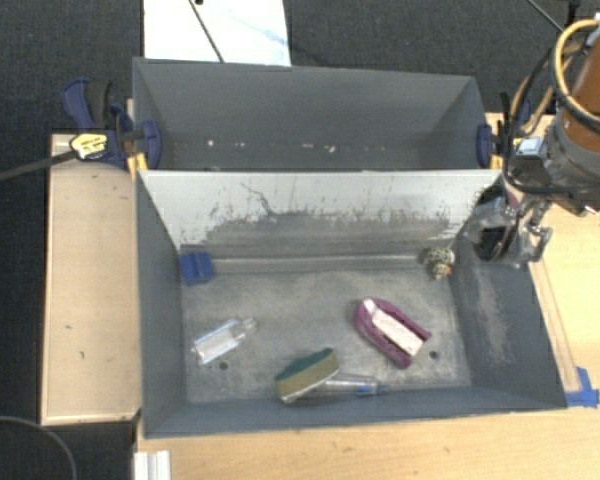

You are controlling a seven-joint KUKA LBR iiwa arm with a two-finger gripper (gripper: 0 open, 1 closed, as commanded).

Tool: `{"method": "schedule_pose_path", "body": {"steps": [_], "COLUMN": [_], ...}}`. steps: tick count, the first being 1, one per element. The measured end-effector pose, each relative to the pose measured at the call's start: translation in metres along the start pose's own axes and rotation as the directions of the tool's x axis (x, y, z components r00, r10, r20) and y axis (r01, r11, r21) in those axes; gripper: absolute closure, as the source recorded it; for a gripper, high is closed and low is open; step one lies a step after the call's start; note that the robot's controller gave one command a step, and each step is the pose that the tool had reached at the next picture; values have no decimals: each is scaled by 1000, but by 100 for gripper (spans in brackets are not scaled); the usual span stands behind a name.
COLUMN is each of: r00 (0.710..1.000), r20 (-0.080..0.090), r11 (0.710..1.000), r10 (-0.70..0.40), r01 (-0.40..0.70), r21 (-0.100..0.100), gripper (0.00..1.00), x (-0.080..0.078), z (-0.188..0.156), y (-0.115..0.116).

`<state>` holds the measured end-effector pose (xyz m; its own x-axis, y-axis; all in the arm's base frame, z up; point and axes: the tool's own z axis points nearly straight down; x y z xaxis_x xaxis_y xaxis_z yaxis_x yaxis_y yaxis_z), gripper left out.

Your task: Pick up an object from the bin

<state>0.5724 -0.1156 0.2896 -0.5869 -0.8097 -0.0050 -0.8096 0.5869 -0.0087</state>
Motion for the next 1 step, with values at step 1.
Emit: {"method": "schedule_pose_path", "body": {"steps": [1], "r00": [1000], "r20": [-3], "r11": [1000], "r10": [17], "r01": [-17], "r21": [-10], "gripper": [100], "x": [-25], "z": [24], "y": [19]}}
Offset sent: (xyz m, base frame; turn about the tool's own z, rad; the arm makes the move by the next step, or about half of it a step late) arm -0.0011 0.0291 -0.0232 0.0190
